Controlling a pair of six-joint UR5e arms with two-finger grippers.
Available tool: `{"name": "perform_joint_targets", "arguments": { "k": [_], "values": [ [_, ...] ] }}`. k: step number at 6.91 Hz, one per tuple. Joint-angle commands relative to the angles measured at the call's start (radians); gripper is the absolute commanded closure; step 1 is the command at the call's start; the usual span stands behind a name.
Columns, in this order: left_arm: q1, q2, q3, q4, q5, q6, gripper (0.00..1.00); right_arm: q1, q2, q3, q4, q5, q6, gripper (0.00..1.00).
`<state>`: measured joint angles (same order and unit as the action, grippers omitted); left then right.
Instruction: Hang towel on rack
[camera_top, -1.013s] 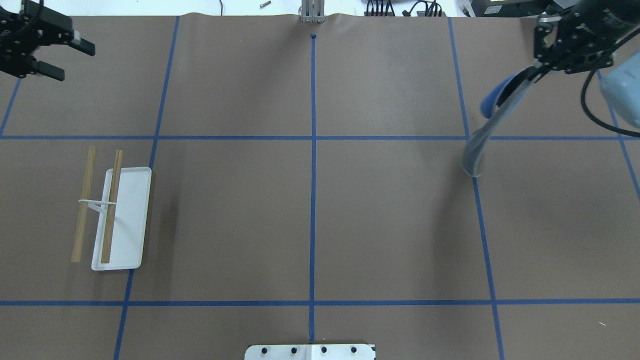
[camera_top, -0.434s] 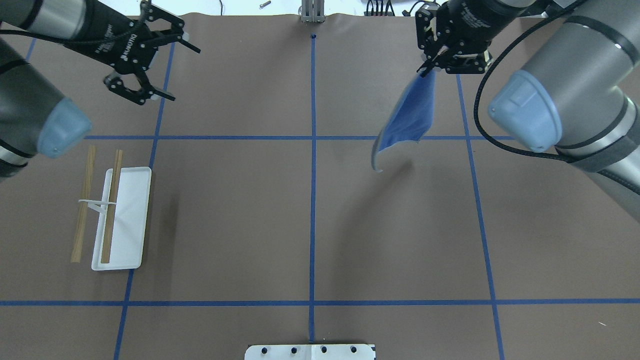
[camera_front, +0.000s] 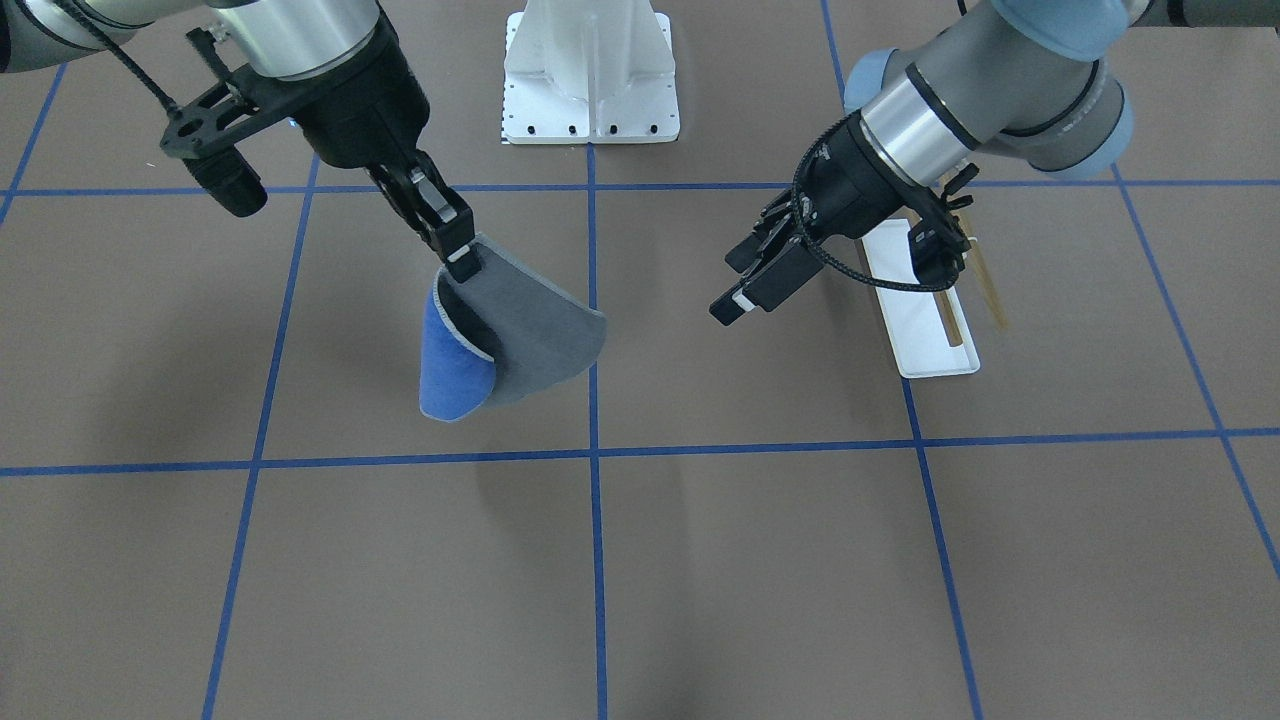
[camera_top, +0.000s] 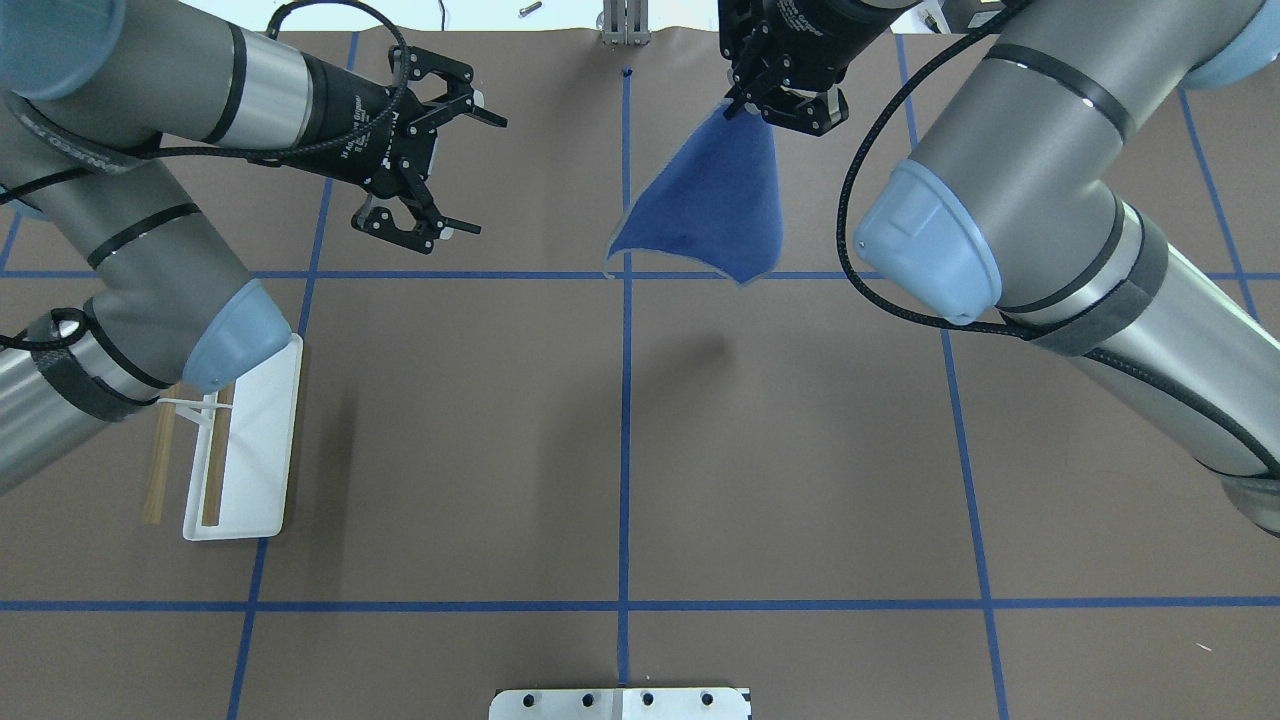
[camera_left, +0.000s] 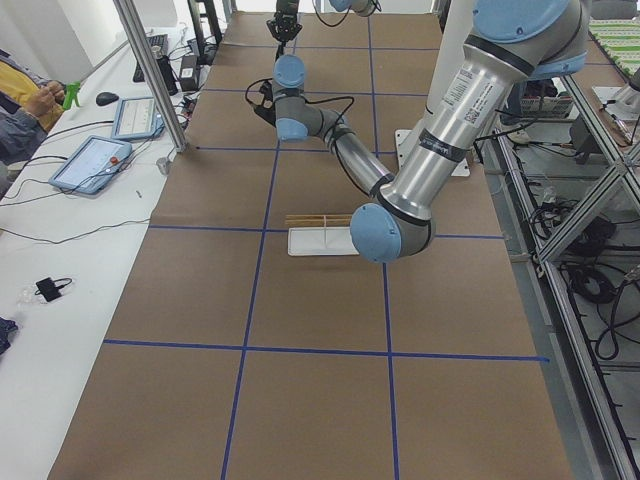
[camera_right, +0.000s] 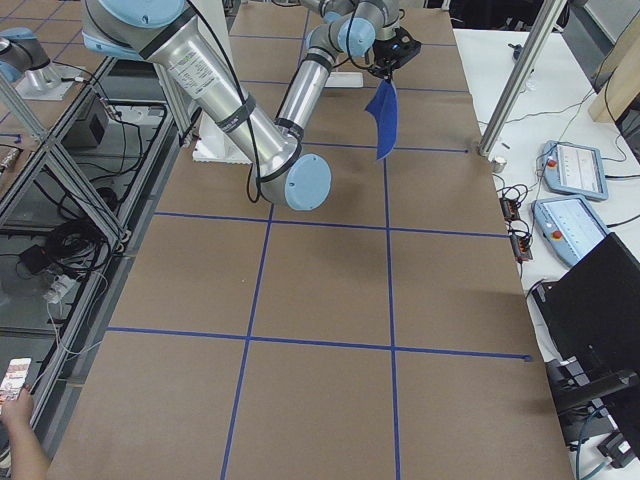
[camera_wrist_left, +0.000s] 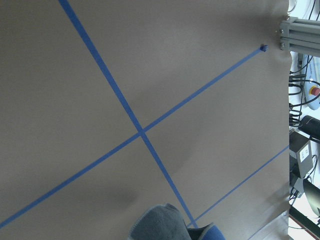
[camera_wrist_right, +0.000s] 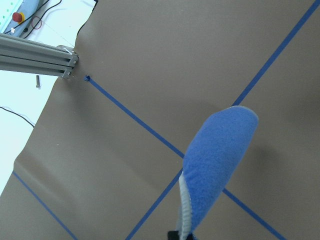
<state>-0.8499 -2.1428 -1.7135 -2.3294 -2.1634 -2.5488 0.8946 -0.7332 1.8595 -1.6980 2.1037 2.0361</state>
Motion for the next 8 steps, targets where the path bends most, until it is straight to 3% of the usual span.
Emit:
{"name": "perform_joint_targets", "arguments": {
  "k": [1, 8],
  "values": [
    [0.063, -0.025, 0.0, -0.016, 0.088, -0.111, 0.02, -0.017, 0.026, -0.006, 0.047, -0.025, 0.111, 1.0],
    [0.141, -0.046, 0.002, -0.036, 0.184, -0.157, 0.02, -0.023, 0.071, -0.003, 0.046, -0.048, 0.22, 1.0]
  ]
}}
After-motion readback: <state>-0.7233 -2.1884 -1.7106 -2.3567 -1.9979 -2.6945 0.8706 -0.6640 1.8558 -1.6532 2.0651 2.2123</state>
